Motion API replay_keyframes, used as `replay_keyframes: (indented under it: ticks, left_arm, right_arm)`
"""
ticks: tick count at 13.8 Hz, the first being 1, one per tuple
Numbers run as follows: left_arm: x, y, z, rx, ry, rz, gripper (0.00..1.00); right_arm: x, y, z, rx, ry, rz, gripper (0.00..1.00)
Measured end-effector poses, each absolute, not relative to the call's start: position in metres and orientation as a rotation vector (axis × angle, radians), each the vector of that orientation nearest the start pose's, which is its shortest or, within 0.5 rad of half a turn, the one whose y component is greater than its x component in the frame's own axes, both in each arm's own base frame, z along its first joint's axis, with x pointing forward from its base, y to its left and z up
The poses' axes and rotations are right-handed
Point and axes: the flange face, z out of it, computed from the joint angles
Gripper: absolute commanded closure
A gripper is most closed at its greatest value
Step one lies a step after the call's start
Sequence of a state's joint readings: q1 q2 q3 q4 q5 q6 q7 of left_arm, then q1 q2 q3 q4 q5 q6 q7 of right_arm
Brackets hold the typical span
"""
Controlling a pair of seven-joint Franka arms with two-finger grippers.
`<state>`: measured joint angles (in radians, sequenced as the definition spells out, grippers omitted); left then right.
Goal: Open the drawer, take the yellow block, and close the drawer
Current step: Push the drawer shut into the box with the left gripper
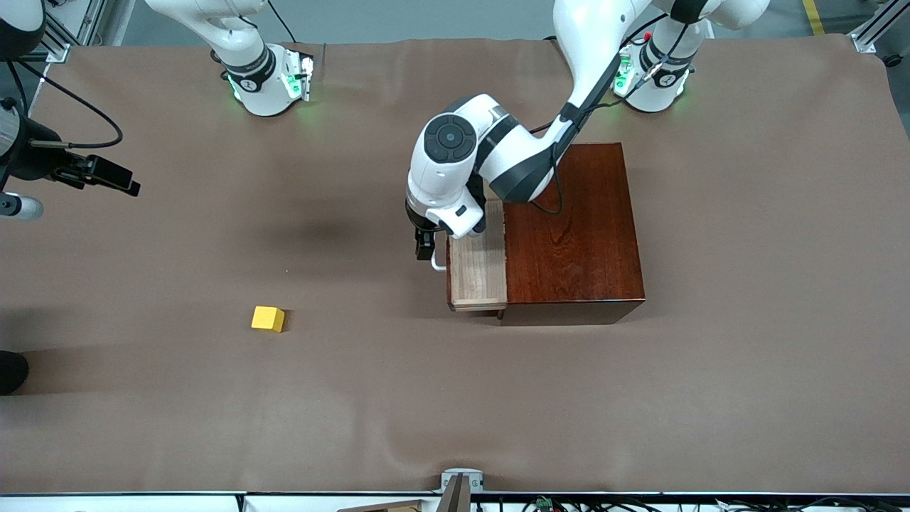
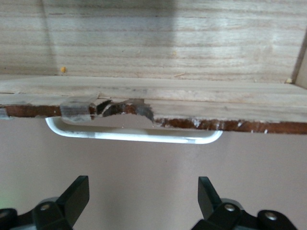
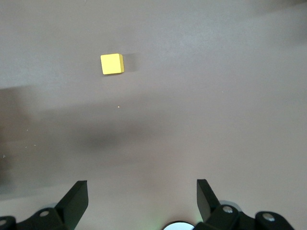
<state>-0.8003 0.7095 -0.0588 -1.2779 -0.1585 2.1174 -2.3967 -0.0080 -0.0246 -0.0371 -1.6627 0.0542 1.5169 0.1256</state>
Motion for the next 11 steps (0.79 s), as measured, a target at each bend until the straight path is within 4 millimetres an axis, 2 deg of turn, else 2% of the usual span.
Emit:
replay_keyframes:
  ticks: [5, 11]
  left_arm:
    - [0.486, -0.563, 0.334, 2.168, 2.245, -0.243, 0.0]
    - [0.474, -0.564, 0.328, 2.241, 2.26, -0.087, 0.0]
  right_arm:
    - [0.538, -0.019, 0.597, -3.076, 0.263, 0.168, 0.0]
    - [0.538, -0.02, 0.6, -3.116, 0.246, 0.161, 0.0]
